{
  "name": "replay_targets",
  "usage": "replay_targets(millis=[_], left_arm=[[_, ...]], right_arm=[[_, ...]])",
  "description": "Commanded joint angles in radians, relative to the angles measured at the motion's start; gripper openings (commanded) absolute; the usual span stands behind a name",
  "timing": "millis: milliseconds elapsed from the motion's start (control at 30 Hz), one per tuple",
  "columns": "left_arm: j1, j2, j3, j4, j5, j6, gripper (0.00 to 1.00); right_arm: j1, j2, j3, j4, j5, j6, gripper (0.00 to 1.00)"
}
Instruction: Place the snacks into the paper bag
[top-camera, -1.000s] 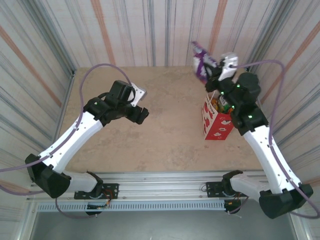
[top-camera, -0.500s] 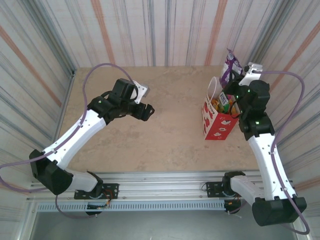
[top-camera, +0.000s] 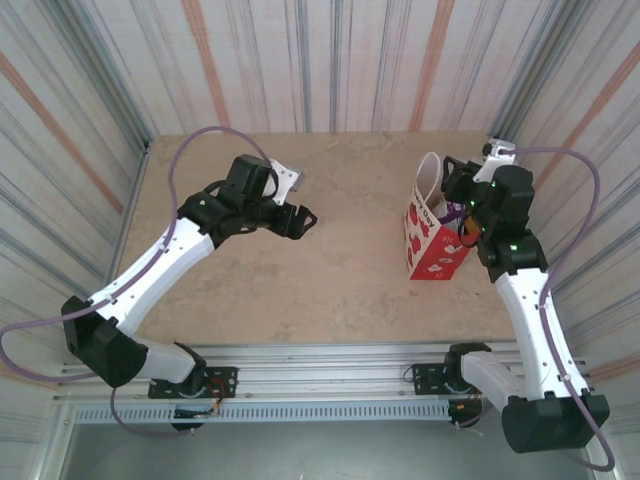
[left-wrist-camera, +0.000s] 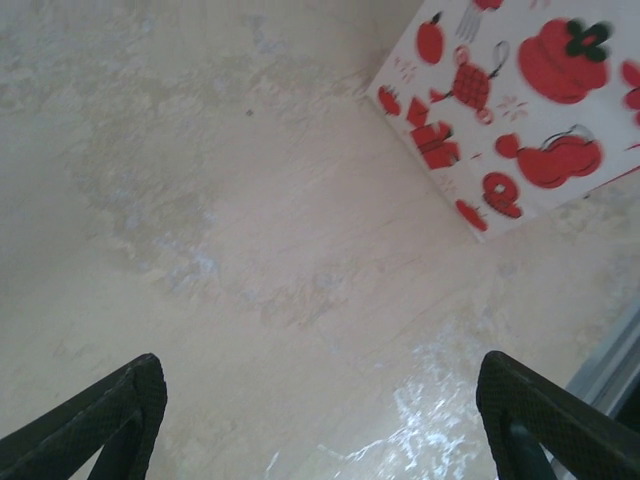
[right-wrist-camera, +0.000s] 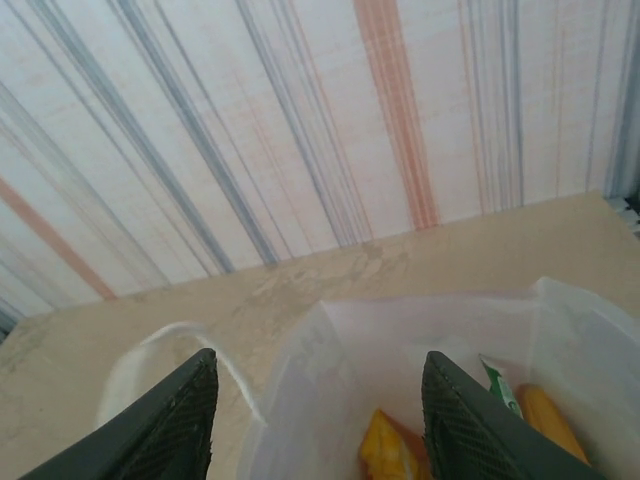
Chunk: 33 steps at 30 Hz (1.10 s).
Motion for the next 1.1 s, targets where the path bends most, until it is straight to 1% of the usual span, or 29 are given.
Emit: replay_targets(millis=[0, 133, 233, 433, 533, 667, 800, 967, 1067], left_arm=[[0.001, 0.011, 0.007, 0.119, 0.134, -0.023, 0.83], [-0.025, 0.063, 0.066, 0.241, 0.238, -0.036, 0.80], [-0.064, 0.126, 0.142, 0.312, 0.280, -0.037, 0.80], [-0.130, 0.311, 0.332, 0.420, 0.350, -0.096, 0.78], [-0.157, 0.408, 0.417, 0.490, 0.382, -0.150, 0.76], [-0.184, 0.517, 0.516, 0.573, 0.427, -0.223, 0.75], [-0.207, 0.592, 0.593, 0.606, 0.455, -0.262, 0.75], [-0.222, 0.638, 0.623, 0.633, 0.440, -0.283, 0.75], [-0.227, 0.666, 0.645, 0.654, 0.439, -0.304, 0.72]], right_arm=[[-0.087, -0.025, 0.109, -0.115, -0.110, 0.039, 0.56], [-0.239, 0.020, 0.240, -0.240, -0.270, 0.092, 0.57], [-0.349, 0.069, 0.315, -0.296, -0.377, 0.129, 0.59], [-0.543, 0.114, 0.367, -0.299, -0.554, 0.222, 0.61], [-0.616, 0.141, 0.365, -0.296, -0.626, 0.250, 0.62], [-0.660, 0.159, 0.335, -0.298, -0.680, 0.248, 0.63], [-0.690, 0.174, 0.299, -0.299, -0.723, 0.236, 0.63], [-0.711, 0.183, 0.265, -0.291, -0.772, 0.218, 0.64], [-0.720, 0.186, 0.247, -0.274, -0.800, 0.219, 0.64]])
